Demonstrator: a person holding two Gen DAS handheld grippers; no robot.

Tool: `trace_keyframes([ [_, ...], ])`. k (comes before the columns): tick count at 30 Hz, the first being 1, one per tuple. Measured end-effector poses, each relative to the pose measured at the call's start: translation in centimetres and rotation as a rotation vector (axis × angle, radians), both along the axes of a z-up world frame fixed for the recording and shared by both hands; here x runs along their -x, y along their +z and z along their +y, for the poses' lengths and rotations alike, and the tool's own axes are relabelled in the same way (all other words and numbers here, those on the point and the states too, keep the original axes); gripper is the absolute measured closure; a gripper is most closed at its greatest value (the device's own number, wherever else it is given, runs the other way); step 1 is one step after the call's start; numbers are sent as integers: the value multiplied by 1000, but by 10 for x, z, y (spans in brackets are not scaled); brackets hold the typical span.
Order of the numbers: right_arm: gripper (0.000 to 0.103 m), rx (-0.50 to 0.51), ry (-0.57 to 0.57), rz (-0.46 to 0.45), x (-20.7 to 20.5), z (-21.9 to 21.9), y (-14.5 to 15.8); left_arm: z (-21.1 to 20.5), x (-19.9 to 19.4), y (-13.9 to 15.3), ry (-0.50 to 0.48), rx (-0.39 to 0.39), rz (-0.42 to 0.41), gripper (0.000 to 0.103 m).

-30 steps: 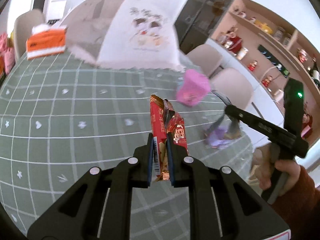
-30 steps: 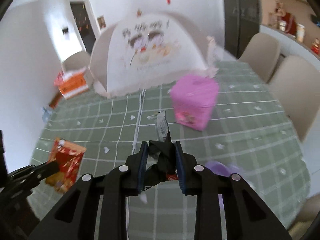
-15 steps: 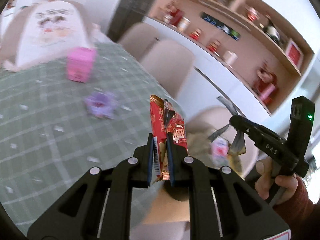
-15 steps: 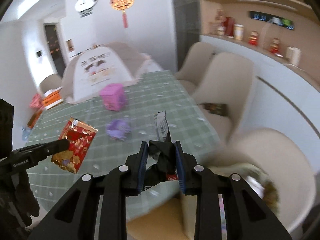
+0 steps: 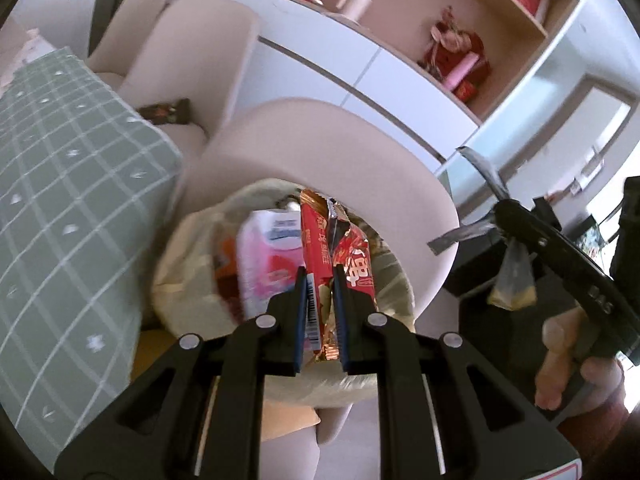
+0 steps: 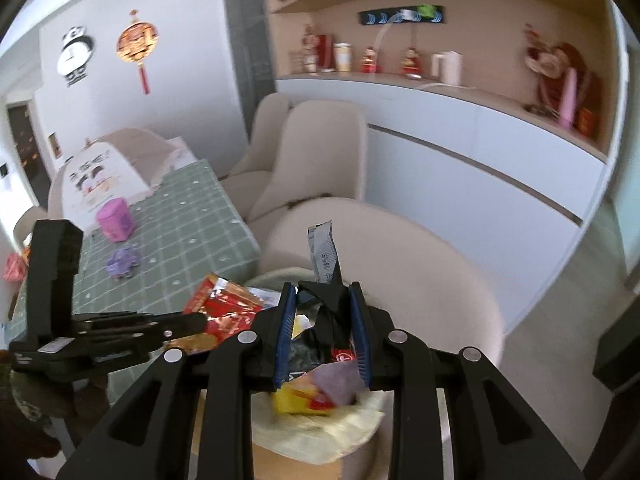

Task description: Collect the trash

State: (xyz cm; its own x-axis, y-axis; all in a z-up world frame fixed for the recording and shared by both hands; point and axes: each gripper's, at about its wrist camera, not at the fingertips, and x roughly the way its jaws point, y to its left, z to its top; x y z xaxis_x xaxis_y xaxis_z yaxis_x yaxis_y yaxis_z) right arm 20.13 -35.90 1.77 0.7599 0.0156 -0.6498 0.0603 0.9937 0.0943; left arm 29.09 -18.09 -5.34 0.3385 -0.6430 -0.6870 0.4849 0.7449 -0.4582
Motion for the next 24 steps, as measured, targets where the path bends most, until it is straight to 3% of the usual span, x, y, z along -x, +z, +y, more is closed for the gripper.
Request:
trace_keyframes([
  [3, 77, -21, -33, 1, 5, -17, -5, -21, -7, -3, -20, -7, -8, 89],
  [6, 77, -44, -53, 3, 9, -26, -13, -26, -14, -4, -8, 0, -2, 75],
  [8, 77, -49, -53, 7, 10, -26, -15, -23, -14, -2, 16, 3, 4, 73],
  [18, 76, -93, 41, 17, -13, 2, -31, 41, 17, 16, 172, -42, -44, 58],
  [24, 76, -105, 112, 29, -34, 28, -41, 92, 53, 32, 275, -80, -88, 57],
])
